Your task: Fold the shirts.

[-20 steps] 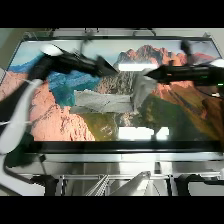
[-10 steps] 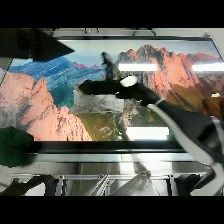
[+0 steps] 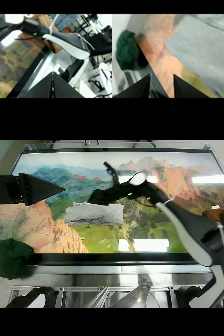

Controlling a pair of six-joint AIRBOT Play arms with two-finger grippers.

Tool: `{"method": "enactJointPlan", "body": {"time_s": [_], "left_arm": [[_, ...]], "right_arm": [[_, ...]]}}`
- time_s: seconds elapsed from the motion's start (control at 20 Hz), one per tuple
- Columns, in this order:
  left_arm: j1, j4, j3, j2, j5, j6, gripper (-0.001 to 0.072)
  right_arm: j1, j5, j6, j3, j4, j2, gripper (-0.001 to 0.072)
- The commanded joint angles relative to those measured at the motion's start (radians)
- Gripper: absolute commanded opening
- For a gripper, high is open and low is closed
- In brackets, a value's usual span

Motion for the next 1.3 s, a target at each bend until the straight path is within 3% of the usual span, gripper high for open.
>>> {"method": "enactJointPlan", "body": {"time_s": [0.0, 0.05, 0.15, 0.2, 0.3, 0.35, 0.4, 0.8, 0.9, 0.95, 1.0, 1.05, 1.1, 1.15, 1.25], "left_arm": [[0.091, -0.002, -0.064, 0.034, 0.019, 0.012, 0.0017], [0.106, -0.002, -0.064, 0.025, 0.018, 0.012, 0.0017], [0.124, -0.002, -0.064, 0.005, 0.017, 0.011, 0.0018], [0.124, -0.003, -0.064, -0.008, 0.018, 0.011, 0.0024], [0.111, -0.005, -0.064, -0.032, 0.017, 0.011, 0.0418], [0.101, -0.005, -0.064, -0.042, 0.019, 0.011, 0.0553], [0.09, -0.006, -0.063, -0.052, 0.019, 0.011, 0.0588], [0.056, -0.009, -0.063, -0.072, 0.018, 0.011, 0.0586], [0.056, -0.01, -0.063, -0.07, 0.016, 0.011, 0.0586], [0.056, -0.009, -0.063, -0.07, 0.007, 0.011, 0.0586], [0.056, -0.01, -0.063, -0.07, -0.003, 0.01, 0.0586], [0.056, -0.01, -0.063, -0.07, -0.011, 0.008, 0.0586], [0.056, -0.01, -0.063, -0.07, -0.019, 0.008, 0.0585], [0.056, -0.01, -0.063, -0.07, -0.031, 0.008, 0.0585], [0.056, -0.01, -0.063, -0.07, -0.039, 0.008, 0.0585]], "right_arm": [[-0.14, 0.224, 0.226, -0.038, -0.366, 0.113, 0.0339], [-0.185, 0.23, 0.27, -0.076, -0.435, 0.143, 0.036], [-0.253, 0.193, 0.333, -0.173, -0.504, 0.179, 0.0618], [-0.274, 0.151, 0.336, -0.22, -0.488, 0.177, 0.0649], [-0.28, 0.037, 0.322, -0.299, -0.416, 0.153, 0.0671], [-0.274, -0.008, 0.285, -0.319, -0.354, 0.129, 0.069], [-0.266, -0.033, 0.256, -0.321, -0.289, 0.095, 0.069], [-0.204, -0.064, 0.102, -0.32, 0.262, -0.151, 0.0686], [-0.173, -0.069, 0.043, -0.32, 0.357, -0.177, 0.0605], [-0.158, -0.072, 0.013, -0.32, 0.395, -0.182, 0.0605], [-0.145, -0.07, -0.009, -0.318, 0.42, -0.182, 0.0543], [-0.138, -0.053, -0.05, -0.317, 0.458, -0.18, 0.0264], [-0.136, -0.026, -0.087, -0.317, 0.508, -0.177, 0.0132], [-0.136, 0.001, -0.121, -0.317, 0.561, -0.172, 0.0054], [-0.138, 0.014, -0.15, -0.317, 0.615, -0.135, 0.002]]}}
